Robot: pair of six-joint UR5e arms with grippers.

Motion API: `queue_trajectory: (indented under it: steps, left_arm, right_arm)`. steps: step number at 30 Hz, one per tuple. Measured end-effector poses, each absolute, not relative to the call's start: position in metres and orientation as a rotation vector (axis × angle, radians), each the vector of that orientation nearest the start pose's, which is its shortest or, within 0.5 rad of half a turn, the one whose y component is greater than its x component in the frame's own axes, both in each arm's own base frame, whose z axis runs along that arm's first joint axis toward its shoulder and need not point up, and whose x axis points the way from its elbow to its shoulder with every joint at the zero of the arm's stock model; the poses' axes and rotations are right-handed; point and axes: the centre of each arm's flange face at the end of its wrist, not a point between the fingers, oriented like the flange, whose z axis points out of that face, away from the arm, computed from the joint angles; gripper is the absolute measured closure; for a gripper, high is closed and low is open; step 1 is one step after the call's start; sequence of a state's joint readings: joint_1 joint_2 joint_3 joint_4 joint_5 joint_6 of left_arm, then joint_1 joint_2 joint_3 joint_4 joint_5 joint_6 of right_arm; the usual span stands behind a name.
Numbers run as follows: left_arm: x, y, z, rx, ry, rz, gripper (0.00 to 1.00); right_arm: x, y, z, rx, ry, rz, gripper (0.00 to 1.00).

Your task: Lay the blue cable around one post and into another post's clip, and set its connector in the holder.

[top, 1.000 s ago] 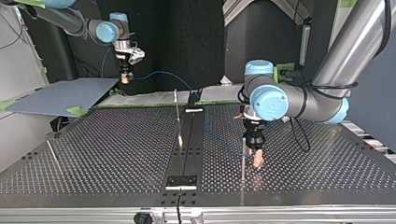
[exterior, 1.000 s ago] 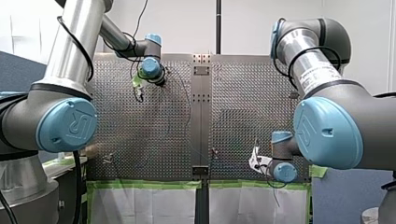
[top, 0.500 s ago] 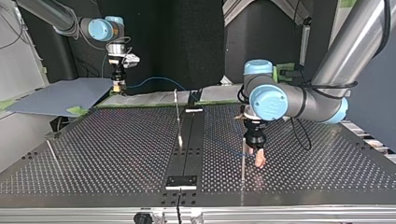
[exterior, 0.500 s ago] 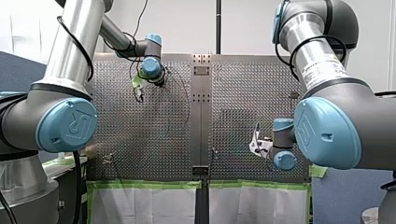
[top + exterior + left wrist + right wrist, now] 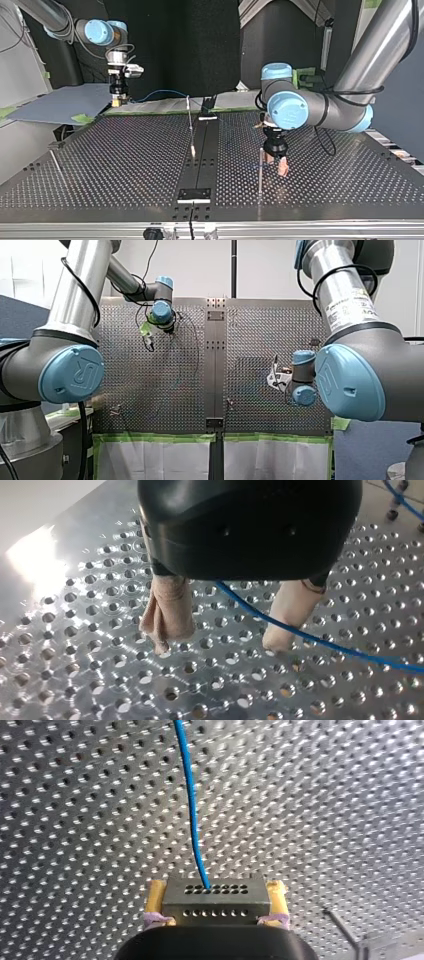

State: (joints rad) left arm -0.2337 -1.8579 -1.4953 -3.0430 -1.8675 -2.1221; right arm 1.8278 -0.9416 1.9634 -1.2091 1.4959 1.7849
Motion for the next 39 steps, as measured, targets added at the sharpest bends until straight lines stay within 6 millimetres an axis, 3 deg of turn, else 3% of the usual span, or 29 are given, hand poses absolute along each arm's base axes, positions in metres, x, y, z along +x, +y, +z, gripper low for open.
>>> queue_trajectory:
  steps: [13, 27, 39]
  left_arm:
    - [0.549, -0.244, 0.377, -0.515, 1.637, -0.521, 0.0]
    - [0.547, -0.238, 0.374, -0.644, 1.636, -0.589, 0.0]
    - [0.54, -0.233, 0.341, -0.716, 1.653, -0.701, 0.0]
  right_arm:
    - [0.278, -0.511, 0.088, 1.238, -1.075, 1.682, 0.99]
    - [0.273, -0.503, 0.04, 1.289, -1.135, 1.609, 0.99]
    - [0.273, -0.502, 0.038, 1.296, -1.135, 1.607, 0.99]
